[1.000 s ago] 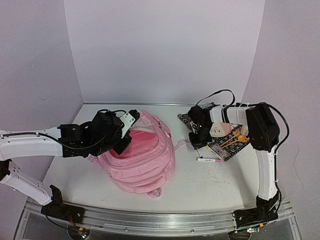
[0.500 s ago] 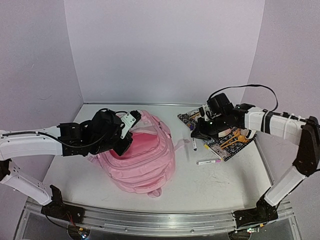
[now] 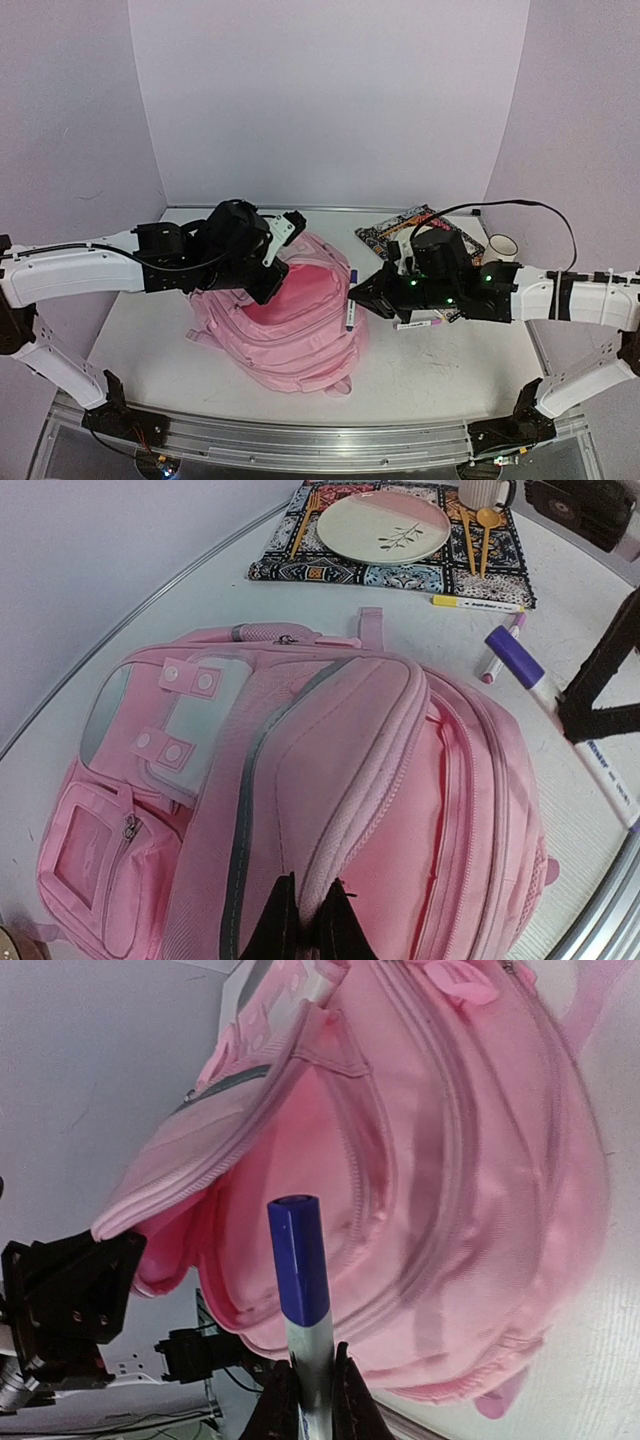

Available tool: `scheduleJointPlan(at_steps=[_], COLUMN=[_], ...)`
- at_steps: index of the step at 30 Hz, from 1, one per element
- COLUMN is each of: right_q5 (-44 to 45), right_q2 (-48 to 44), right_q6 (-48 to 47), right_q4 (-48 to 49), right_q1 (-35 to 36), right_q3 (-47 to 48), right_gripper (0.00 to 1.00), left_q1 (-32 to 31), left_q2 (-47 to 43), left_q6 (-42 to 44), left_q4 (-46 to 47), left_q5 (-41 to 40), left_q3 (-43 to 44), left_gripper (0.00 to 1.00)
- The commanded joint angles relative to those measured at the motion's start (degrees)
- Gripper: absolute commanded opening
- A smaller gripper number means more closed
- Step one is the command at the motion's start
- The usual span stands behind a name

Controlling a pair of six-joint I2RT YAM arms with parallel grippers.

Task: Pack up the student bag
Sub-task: Place the pen in the upper front pocket of the bag.

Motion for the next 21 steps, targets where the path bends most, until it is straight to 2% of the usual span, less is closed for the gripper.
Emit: scheduleJointPlan(at_steps=[1,5,14,15,18,21], right_q5=[5.4,7.7,14.9,15.1,14.3,12.1], right_q2=[3.8,9.4,18.9,19.9,23.2,25.5], right_q6=[9.3,12.7,17.5,18.0,17.3,14.5], right_q4=[10.4,14.7,16.0,16.3,17.9,18.0], right_q1=[3.7,5.3,5.7,5.9,6.0,6.1], right_q3=[1.5,4.1,13.1,13.7,16.2,19.3], right_gripper=[0.0,0.0,0.0,0.02,0.24,0.38], left_q1=[-1.0,-1.0,-1.0,-1.0,-1.0,-1.0], left_q2=[0.0,-0.1,-4.1,-4.2,-4.4,-4.8], left_q6=[-1.2,-1.6,-0.5,-0.5,-0.5,-0.1], left_q4=[7.3,8.1,14.4,14.8,15.3,15.9], left_q5=[2.3,4.2,5.4,5.5,5.8,3.1], left_q3=[5.9,4.4,-3.8,-4.3,-5.1,-5.8], left_gripper=[0.0,0.0,0.0,0.0,0.0,0.0])
